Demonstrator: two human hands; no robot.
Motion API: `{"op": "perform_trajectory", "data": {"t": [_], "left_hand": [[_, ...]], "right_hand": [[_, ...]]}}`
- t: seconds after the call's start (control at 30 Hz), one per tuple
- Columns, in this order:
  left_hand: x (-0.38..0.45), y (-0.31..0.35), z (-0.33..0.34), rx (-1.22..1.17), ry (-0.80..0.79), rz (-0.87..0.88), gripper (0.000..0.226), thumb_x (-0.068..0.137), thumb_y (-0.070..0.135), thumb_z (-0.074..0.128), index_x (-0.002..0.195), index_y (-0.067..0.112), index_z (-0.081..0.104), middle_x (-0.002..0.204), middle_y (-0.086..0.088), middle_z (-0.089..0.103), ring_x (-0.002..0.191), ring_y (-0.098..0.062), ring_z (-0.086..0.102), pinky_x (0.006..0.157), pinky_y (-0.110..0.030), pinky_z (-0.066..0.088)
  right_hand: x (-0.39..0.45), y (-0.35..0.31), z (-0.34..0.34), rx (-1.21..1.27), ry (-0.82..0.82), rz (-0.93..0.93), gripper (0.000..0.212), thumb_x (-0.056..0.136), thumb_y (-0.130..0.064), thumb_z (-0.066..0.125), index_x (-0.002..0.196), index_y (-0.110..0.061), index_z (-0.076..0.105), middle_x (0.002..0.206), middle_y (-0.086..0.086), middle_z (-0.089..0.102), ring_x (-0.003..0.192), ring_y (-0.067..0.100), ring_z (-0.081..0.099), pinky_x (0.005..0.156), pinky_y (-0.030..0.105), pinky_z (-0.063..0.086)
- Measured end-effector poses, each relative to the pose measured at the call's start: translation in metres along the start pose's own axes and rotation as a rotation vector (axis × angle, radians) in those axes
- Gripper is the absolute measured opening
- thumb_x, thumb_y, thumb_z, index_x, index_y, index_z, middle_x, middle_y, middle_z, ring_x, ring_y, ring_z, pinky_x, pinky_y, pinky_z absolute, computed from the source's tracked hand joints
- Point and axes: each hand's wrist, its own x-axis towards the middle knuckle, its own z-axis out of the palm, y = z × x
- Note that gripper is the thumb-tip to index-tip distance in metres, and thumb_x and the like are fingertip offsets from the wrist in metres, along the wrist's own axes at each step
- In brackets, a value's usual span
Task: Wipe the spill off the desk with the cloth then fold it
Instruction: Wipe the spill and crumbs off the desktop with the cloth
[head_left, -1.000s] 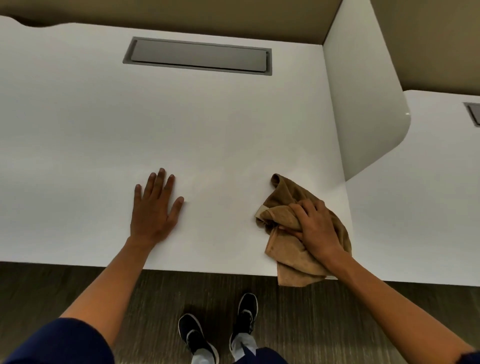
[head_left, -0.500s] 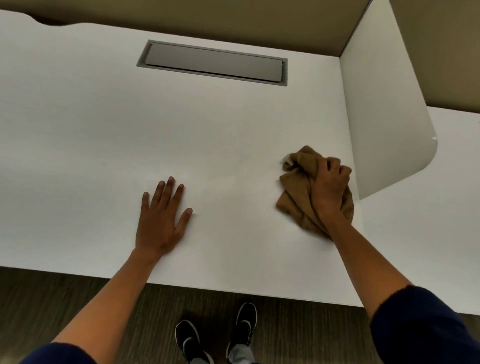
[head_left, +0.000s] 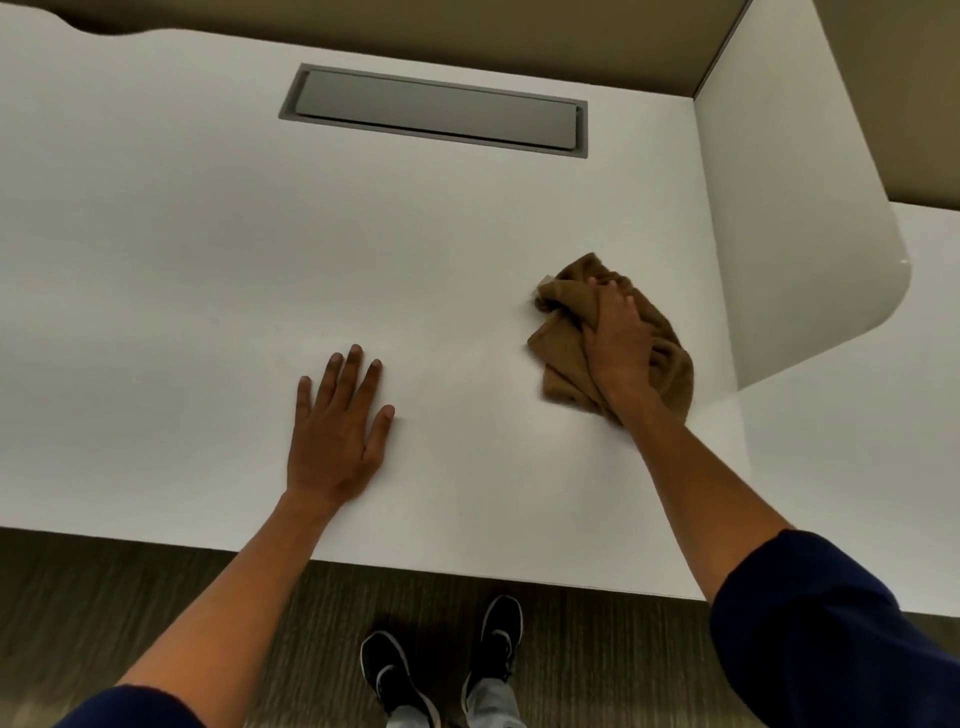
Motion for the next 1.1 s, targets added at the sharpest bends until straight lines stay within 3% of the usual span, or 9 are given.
{"op": "perform_trajectory", "data": {"t": [0.13, 0.33, 0.43, 0.57, 0.73, 0.93, 1.03, 1.1], "left_hand": [[0.001, 0.0, -0.001, -0.01, -0.006, 0.002, 0.063, 0.101, 0.051, 0.015, 0.158, 0.025, 0.014, 0.167, 0.003, 0.003, 0.154, -0.014, -0.003, 0.124, -0.05, 0.005], [0.0, 0.0, -0.003, -0.13, 0.035, 0.009, 0.061, 0.102, 0.043, 0.017, 0.158, 0.02, 0.017, 0.166, 0.002, 0.011, 0.154, -0.013, 0.003, 0.125, -0.046, 0.002], [-0.001, 0.0, -0.006, -0.258, 0.096, -0.017, 0.058, 0.102, 0.032, 0.022, 0.157, 0.013, 0.02, 0.165, -0.002, 0.018, 0.153, -0.013, 0.008, 0.125, -0.039, 0.001], [-0.005, 0.002, -0.009, -0.337, 0.13, -0.054, 0.058, 0.102, 0.029, 0.022, 0.157, 0.009, 0.019, 0.165, -0.005, 0.019, 0.153, -0.016, 0.01, 0.125, -0.032, 0.003], [-0.005, 0.002, -0.009, -0.301, 0.116, -0.06, 0.059, 0.103, 0.031, 0.021, 0.157, 0.008, 0.019, 0.165, -0.006, 0.019, 0.153, -0.018, 0.011, 0.125, -0.032, 0.004], [-0.006, 0.0, -0.007, -0.241, 0.1, -0.049, 0.061, 0.102, 0.038, 0.023, 0.157, 0.011, 0.02, 0.164, -0.006, 0.021, 0.153, -0.019, 0.012, 0.124, -0.035, 0.005], [-0.006, 0.001, -0.006, -0.207, 0.082, -0.045, 0.062, 0.102, 0.038, 0.023, 0.157, 0.009, 0.02, 0.164, -0.007, 0.021, 0.153, -0.02, 0.013, 0.125, -0.037, 0.006], [-0.005, 0.001, -0.008, -0.194, 0.077, -0.047, 0.062, 0.102, 0.038, 0.023, 0.156, 0.009, 0.021, 0.164, -0.008, 0.022, 0.153, -0.021, 0.014, 0.125, -0.038, 0.007]], "right_hand": [[-0.021, -0.032, 0.016, 0.017, -0.129, -0.049, 0.04, 0.102, -0.033, 0.044, 0.139, -0.019, 0.05, 0.141, 0.006, 0.054, 0.135, 0.027, 0.043, 0.108, 0.035, 0.031], [-0.082, -0.091, 0.03, 0.095, -0.332, -0.291, 0.034, 0.101, -0.021, 0.05, 0.132, -0.009, 0.057, 0.131, 0.014, 0.061, 0.123, 0.034, 0.053, 0.106, 0.034, 0.03], [-0.117, -0.11, 0.038, 0.096, -0.411, -0.353, 0.041, 0.097, -0.018, 0.057, 0.136, -0.006, 0.054, 0.138, 0.016, 0.056, 0.132, 0.037, 0.046, 0.105, 0.03, 0.024], [-0.155, -0.116, 0.048, 0.046, -0.512, -0.352, 0.048, 0.099, -0.032, 0.054, 0.144, -0.02, 0.044, 0.15, 0.006, 0.045, 0.142, 0.03, 0.034, 0.111, 0.039, 0.03], [-0.188, -0.111, 0.045, 0.086, -0.471, -0.414, 0.049, 0.094, -0.029, 0.062, 0.139, -0.014, 0.051, 0.142, 0.013, 0.053, 0.135, 0.026, 0.045, 0.118, 0.032, 0.019], [-0.214, -0.093, 0.037, 0.072, -0.431, -0.461, 0.052, 0.084, -0.035, 0.072, 0.131, -0.019, 0.056, 0.129, 0.003, 0.061, 0.122, 0.022, 0.05, 0.108, 0.04, 0.036], [-0.22, -0.081, 0.03, -0.013, -0.373, -0.439, 0.048, 0.085, -0.031, 0.068, 0.131, -0.025, 0.056, 0.127, 0.004, 0.057, 0.118, 0.026, 0.049, 0.102, 0.044, 0.037], [-0.22, -0.074, 0.025, -0.066, -0.351, -0.389, 0.044, 0.09, -0.035, 0.055, 0.133, -0.03, 0.054, 0.124, 0.006, 0.052, 0.114, 0.028, 0.046, 0.098, 0.045, 0.038]]}}
